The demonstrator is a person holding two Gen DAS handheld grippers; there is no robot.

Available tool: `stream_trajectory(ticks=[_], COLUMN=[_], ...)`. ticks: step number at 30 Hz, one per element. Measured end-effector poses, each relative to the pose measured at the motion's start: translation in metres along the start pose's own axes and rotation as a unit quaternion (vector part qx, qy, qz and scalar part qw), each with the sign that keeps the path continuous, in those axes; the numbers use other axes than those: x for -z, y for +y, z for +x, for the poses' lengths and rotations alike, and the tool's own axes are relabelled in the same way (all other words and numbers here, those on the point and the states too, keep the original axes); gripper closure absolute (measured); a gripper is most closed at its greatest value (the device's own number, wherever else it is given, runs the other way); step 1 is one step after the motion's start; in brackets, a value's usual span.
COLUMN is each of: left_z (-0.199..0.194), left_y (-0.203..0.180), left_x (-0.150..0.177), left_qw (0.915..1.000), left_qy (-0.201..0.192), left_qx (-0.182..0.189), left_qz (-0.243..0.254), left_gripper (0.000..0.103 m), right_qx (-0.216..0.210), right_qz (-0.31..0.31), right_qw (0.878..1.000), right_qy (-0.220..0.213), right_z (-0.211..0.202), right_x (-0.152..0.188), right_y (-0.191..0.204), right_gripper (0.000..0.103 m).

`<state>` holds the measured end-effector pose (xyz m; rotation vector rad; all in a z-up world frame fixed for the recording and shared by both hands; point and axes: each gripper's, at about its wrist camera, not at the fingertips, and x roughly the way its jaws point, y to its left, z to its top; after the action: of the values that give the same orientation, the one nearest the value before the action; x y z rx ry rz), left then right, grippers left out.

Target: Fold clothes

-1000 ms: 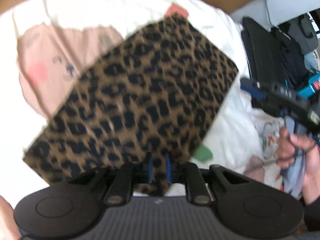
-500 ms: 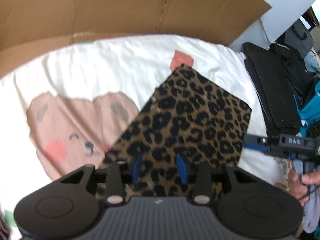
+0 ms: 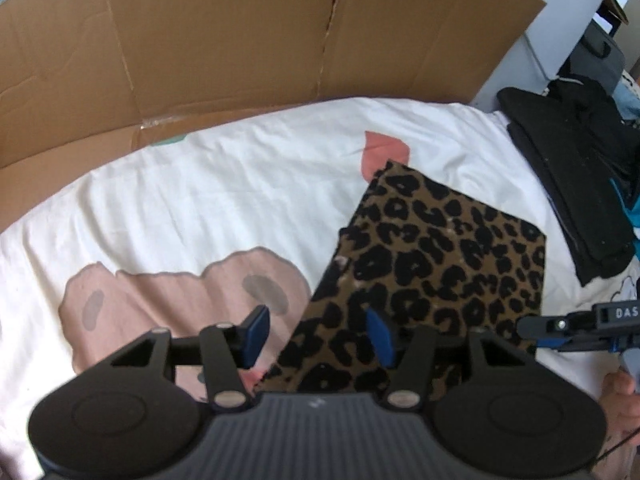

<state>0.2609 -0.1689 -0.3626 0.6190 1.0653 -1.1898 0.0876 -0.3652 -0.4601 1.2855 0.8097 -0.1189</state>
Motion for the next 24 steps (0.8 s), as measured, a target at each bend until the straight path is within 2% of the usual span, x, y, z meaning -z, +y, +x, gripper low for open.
stream_trajectory(ticks=[3,6,16,18,19,24], left_z=[0.006,0.014,0.03,0.035,0.037,0.036], left_y=[0.003,0.009,0.017,0.02,0.022,0.026], left_x=[0.0,-0.001,-0.005,-0.004,-0.003,-0.002], left_qw=[0.9999,0.9991,0.9948,0.9933,0.992,0.9911], left_qy=[-0.002,-0.008,0.001,0.007,0.008,0.007], left_qx=[0.01,0.035,0.09,0.099,0.104,0.107], left_qz=[-0.005,-0.023,-0.048,-0.059,-0.07,-0.079], left_gripper=[0.046,0.046,0.046,0.046,0.047,0.06], right_qx=[-0.012,-0.021,-0.027,-0.029,-0.032,-0.037], right_qz=[0.022,0.037,0.033,0.032,0.034,0.037], right_qw=[1.0,0.999,0.999,0.999,0.999,0.998], right_qy=[-0.008,-0.015,-0.018,-0.018,-0.018,-0.027], right_z=[0.003,0.006,0.011,0.011,0.01,0.003], right_x=[-0.002,-0.002,-0.002,-0.003,-0.003,-0.006], right_y=[-0.004,-0.006,-0.008,-0.009,-0.01,-0.006], right_gripper=[0.068,0.068,0.069,0.089,0.093,0.098])
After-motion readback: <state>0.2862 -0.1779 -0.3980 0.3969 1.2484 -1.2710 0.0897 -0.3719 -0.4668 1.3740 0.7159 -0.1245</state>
